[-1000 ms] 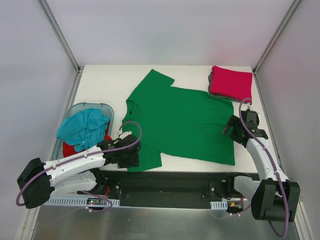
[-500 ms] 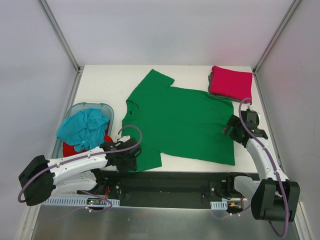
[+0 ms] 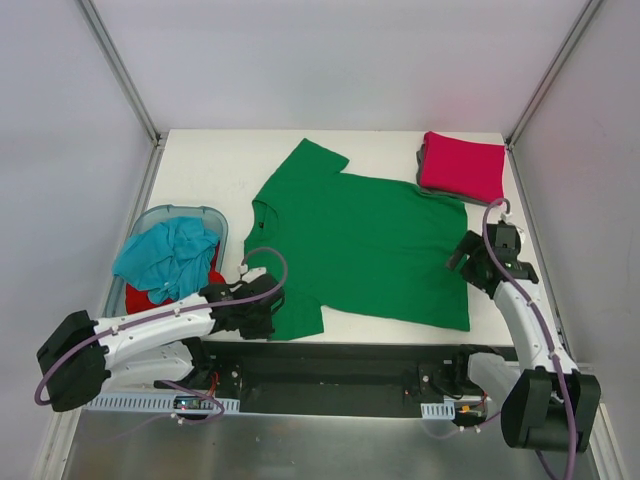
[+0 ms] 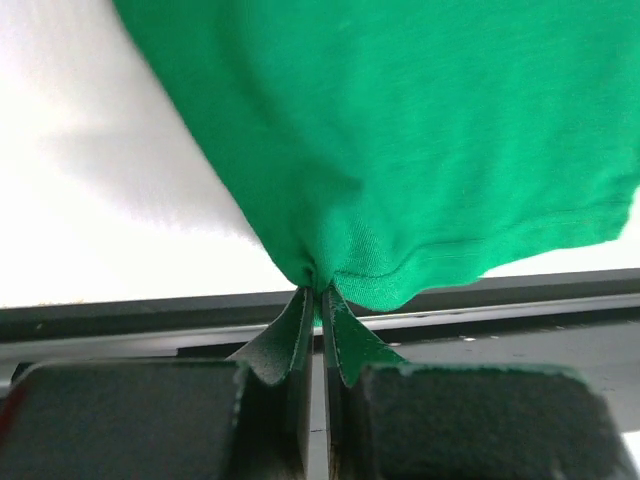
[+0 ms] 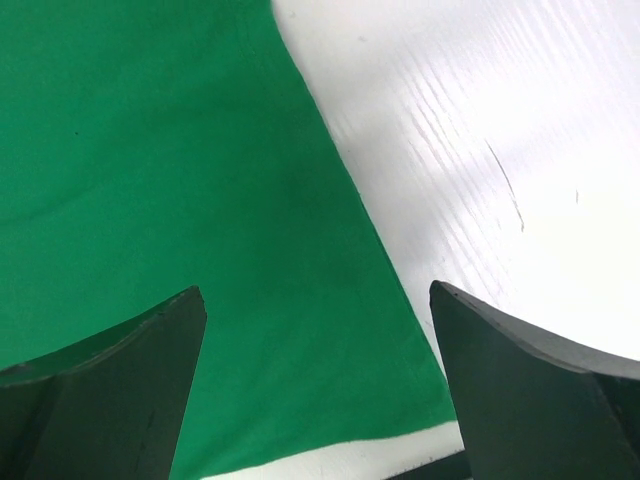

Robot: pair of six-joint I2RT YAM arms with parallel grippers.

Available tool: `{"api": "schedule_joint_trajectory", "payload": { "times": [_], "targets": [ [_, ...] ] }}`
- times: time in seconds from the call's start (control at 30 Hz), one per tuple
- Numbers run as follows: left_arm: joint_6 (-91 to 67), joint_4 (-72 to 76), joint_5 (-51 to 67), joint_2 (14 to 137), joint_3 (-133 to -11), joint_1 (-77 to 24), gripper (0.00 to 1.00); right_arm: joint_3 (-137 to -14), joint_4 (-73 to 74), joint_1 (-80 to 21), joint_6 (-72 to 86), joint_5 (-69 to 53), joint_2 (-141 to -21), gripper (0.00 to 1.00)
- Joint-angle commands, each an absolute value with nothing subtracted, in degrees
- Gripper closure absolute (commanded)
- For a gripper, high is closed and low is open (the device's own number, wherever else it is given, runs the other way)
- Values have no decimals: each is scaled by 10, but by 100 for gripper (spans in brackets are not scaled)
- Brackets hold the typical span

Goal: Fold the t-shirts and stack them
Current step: Grap the side of the flattened tshirt closest away from the robot with both arms

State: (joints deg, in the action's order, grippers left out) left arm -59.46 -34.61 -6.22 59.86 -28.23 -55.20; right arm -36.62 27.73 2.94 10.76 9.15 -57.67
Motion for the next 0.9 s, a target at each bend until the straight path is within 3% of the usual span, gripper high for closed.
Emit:
{"api": "schedule_joint_trajectory", "payload": {
  "times": [0.0,0.33,0.57,0.77,0.87],
  "targets": [
    [-545,-282,-69,553,-313,-558,100,-354,364,39,166,120,-508,4],
    [-503,-218,-41,537,-333,-551,100,-260,453,40,265,73,-310,4],
    [-490,-194,-37,531,-342,-508,100,-217,450,40,322,11,-300,4],
    [-481,-171,-33,517,-341,-479,100,-193,428,40,339,44,-314,1],
    [-473,-166,-29,518,-345,-473,100,-182,399,40,338,49,-316,9]
  ]
}}
